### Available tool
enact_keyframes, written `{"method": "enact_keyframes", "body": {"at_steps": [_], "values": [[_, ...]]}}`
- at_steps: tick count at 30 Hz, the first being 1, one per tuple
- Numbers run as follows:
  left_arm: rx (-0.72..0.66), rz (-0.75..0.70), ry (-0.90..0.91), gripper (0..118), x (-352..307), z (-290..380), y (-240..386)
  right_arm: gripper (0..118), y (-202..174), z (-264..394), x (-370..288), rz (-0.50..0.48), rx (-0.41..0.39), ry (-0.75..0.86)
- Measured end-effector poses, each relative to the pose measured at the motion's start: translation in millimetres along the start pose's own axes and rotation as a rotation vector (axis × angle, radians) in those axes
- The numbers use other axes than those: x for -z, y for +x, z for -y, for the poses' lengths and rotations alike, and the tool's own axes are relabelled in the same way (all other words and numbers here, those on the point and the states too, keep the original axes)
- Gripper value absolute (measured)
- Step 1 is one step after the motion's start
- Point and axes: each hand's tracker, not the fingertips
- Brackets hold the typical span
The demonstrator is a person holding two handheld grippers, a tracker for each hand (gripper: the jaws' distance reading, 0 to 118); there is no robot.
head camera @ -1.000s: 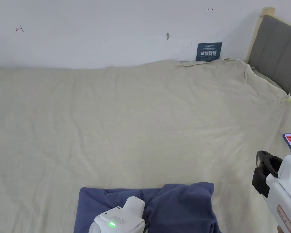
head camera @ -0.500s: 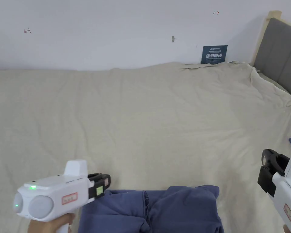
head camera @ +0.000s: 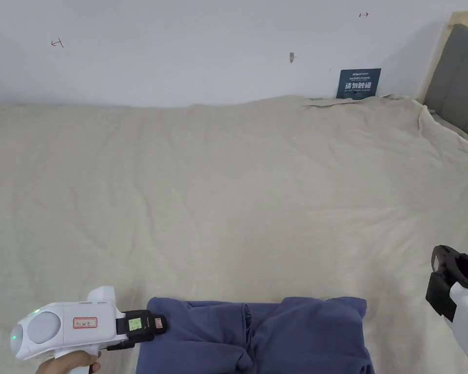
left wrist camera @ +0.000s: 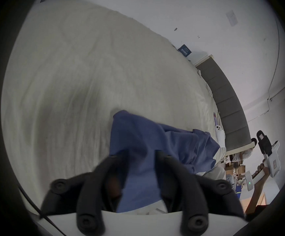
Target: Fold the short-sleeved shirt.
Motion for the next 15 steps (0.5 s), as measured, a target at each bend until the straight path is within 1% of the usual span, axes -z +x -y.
{"method": "enact_keyframes", "body": {"at_steps": [1, 3, 6, 9, 15], "values": [[-0.001, 0.012, -0.003, 55, 2.3, 0.7, -2.3, 1, -0.2, 0.7, 0.9, 0.0, 0.001, -0.002], [-0.007, 0.029, -0.011, 72, 10.1, 0.5, -7.3, 1, -0.2, 1.6, 1.3, 0.0, 0.0, -0.009], [-0.028, 0.046, -0.023, 83, 18.4, -0.6, -6.4, 1, -1.6, 3.2, 2.6, 0.001, -0.004, -0.014], [-0.03, 0.045, -0.029, 84, 21.3, -3.3, -8.2, 1, -1.4, 4.0, 2.3, 0.0, 0.001, -0.018], [-0.024, 0.027, 0.006, 84, 1.0, -3.0, -13.1, 1, 2.7, 3.6, 1.1, 0.013, -0.002, -0.016]]}}
